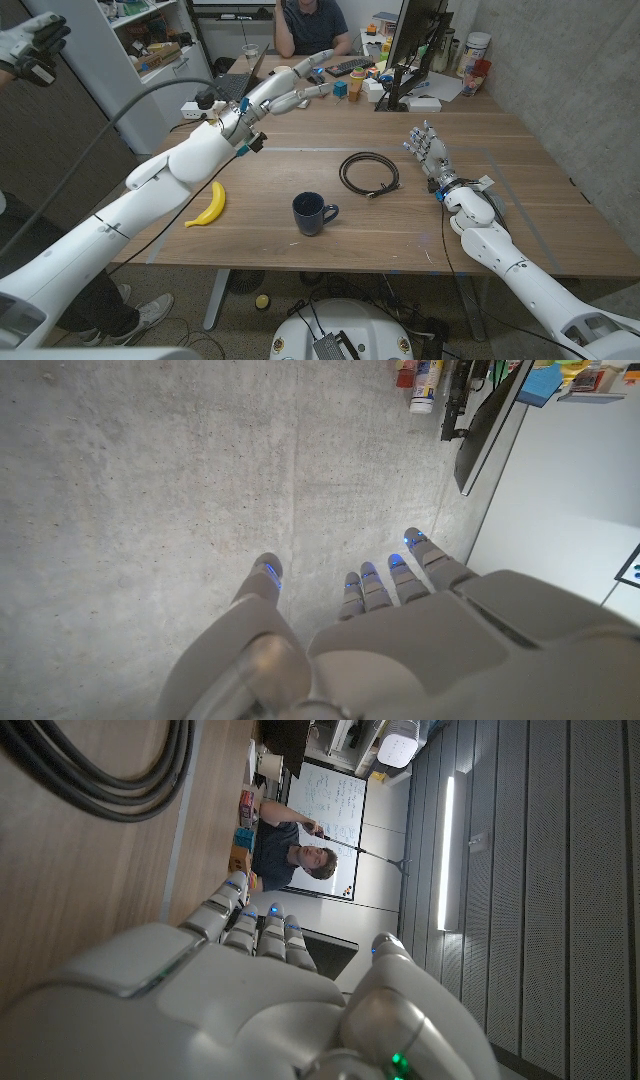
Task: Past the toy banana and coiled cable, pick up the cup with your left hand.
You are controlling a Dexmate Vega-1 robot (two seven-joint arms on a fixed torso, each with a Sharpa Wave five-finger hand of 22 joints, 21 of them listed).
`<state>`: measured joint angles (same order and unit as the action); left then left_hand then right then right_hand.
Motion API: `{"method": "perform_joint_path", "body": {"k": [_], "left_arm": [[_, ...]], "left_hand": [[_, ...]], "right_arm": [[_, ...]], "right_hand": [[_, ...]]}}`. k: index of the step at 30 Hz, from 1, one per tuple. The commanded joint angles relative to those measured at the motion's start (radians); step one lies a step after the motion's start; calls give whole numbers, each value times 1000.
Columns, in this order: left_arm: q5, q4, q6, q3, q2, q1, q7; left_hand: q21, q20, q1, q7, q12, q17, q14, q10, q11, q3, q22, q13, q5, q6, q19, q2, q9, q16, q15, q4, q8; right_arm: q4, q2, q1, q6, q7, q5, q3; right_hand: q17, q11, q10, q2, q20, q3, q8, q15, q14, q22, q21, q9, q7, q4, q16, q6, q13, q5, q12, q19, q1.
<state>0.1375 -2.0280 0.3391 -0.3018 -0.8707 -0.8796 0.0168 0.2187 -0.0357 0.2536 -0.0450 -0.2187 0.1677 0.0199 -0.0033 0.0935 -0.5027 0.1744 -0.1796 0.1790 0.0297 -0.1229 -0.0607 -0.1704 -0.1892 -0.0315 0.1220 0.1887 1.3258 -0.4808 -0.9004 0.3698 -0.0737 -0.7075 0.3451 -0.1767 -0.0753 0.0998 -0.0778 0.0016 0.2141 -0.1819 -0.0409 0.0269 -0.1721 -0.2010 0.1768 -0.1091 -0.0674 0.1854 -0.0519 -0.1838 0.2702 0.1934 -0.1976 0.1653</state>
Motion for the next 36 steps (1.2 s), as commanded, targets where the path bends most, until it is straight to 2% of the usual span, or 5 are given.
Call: {"method": "perform_joint_path", "body": {"k": [1,10,23,35,36], "left_arm": [[95,-62,23,-15,-18,37,-63],[117,-84,41,-57,-30,101,-177],[144,-116,45,-34,-48,94,-216],[158,-163,19,12,-88,57,-240],[166,-172,11,17,-95,54,-246]], "left_hand": [[7,-25,19,-9,-8,2,-11,18,4,-4,1,-2,-1,-14,-12,-2,-1,-3,-28,13,4],[7,-32,36,-16,-8,2,-25,30,2,-8,1,-3,0,-24,-26,-6,-1,-2,-37,24,4],[12,-22,63,-17,-8,2,-58,55,9,-10,0,-3,-2,-43,-64,-5,-2,-4,-38,39,3],[19,39,104,-40,-1,2,-64,64,12,-11,0,-4,-5,-58,-127,3,-4,4,-41,50,2],[13,73,114,-51,1,3,-62,65,10,-10,0,-5,-6,-51,-125,8,-4,6,-36,51,-2]], "right_arm": [[-15,5,5,6,-7,-7,-4],[-27,10,10,10,-12,-7,-2],[-36,14,17,12,-15,-4,0],[-28,12,18,7,-10,-3,1],[-28,12,18,8,-10,-1,1]], "right_hand": [[-4,-6,6,9,-7,4,-8,1,8,-3,-6,3,-8,6,7,0,-4,5,3,-1,5],[-4,-2,8,11,-8,3,-8,2,9,-3,-5,3,-6,8,7,-1,-4,7,3,-1,5],[-3,-1,7,14,-8,1,-8,5,10,-3,-4,3,-4,10,6,-1,-4,12,2,-1,6],[-4,-1,7,16,-8,-1,-8,6,10,-3,-3,3,-4,11,5,-1,-4,15,2,-1,4],[-4,-1,7,16,-8,-2,-8,6,11,-3,-3,3,-4,11,5,-1,-4,15,1,-1,4]]}}
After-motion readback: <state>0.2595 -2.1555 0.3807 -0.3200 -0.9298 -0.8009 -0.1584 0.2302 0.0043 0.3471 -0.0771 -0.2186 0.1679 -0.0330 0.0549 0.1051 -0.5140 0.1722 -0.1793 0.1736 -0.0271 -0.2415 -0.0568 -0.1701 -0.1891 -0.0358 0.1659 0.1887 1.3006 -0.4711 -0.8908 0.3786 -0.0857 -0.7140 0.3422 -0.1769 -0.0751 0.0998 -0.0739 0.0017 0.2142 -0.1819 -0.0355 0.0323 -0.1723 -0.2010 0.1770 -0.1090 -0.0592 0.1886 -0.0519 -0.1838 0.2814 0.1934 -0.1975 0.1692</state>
